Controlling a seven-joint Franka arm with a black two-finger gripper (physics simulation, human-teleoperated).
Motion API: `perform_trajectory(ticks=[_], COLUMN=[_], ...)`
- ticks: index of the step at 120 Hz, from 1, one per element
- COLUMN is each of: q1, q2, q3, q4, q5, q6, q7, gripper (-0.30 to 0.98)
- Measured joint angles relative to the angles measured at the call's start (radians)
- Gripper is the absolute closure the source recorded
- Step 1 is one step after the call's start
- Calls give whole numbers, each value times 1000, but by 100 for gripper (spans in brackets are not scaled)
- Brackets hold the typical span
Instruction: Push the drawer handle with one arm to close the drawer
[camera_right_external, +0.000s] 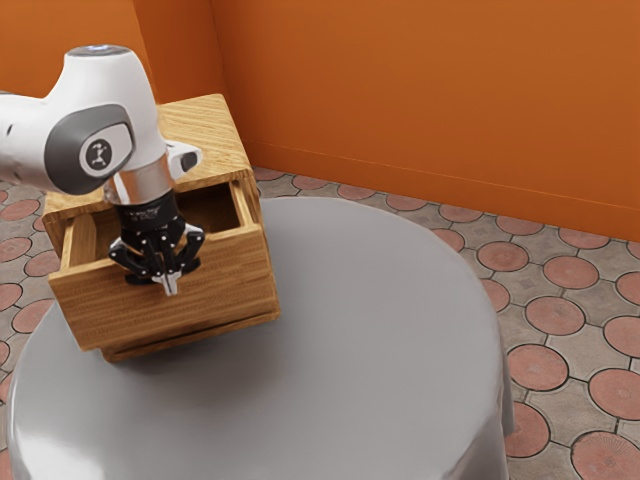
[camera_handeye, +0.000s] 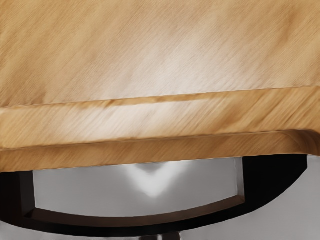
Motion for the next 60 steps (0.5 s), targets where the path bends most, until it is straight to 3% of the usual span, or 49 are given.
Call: perform_trajectory(ticks=[60], q1=[21], q2=[81], q3=[12], q4=[67], q5=[79], q6=[3], q7=[20], gripper=[78])
